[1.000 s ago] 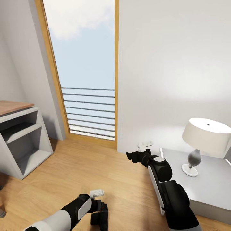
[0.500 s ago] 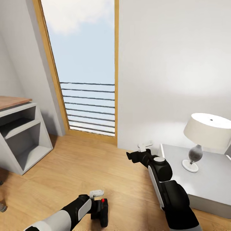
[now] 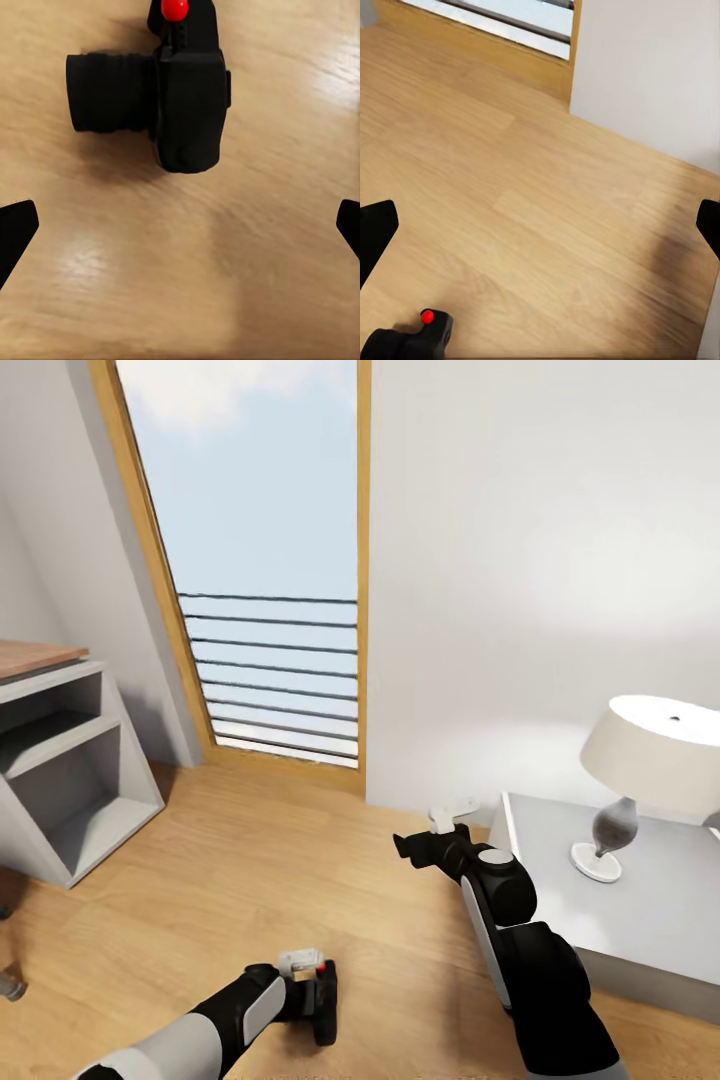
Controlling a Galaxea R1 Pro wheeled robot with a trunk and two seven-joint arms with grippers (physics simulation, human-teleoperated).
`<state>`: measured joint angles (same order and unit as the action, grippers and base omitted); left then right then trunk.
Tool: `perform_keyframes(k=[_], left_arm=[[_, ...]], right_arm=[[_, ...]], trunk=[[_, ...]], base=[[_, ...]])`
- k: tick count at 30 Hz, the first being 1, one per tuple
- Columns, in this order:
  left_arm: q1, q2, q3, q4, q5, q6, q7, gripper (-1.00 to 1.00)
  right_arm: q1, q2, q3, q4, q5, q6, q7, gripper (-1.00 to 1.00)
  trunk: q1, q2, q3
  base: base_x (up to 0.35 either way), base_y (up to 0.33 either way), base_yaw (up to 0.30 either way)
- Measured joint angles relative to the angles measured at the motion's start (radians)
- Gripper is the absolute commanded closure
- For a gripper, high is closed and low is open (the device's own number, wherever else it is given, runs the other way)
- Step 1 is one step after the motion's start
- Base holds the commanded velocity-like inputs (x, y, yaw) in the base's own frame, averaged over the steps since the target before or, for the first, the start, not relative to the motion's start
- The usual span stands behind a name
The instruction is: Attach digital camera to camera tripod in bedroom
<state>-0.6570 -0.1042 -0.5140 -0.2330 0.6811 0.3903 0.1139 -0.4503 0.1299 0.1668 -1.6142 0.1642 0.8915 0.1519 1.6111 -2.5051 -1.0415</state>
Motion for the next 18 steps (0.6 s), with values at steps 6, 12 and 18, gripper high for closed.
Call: perform_keyframes(k=[6,12,18], left_arm=[[-0.009,-0.003,0.002,-0.018,0.004,-0.004,0.020,-1.00],[-0.024,-0.014,0.004,-0.065,0.013,-0.002,0.082,-1.00],[-0.035,-0.019,0.004,-0.101,0.047,0.000,0.142,-1.00]], right_arm=[[0.000,0.000,0.003,0.000,0.000,0.000,0.000,-1.00],[0.000,0.000,0.005,0.000,0.000,0.000,-0.001,-1.00],[0.000,0.000,0.005,0.000,0.000,0.000,-0.001,-1.00]], trunk=[[0.003,-0.001,-0.023],[0.005,-0.003,-0.046],[0.008,-0.004,-0.070]], base=[[0.000,0.000,0.000],[0.000,0.000,0.000],[0.000,0.000,0.000]])
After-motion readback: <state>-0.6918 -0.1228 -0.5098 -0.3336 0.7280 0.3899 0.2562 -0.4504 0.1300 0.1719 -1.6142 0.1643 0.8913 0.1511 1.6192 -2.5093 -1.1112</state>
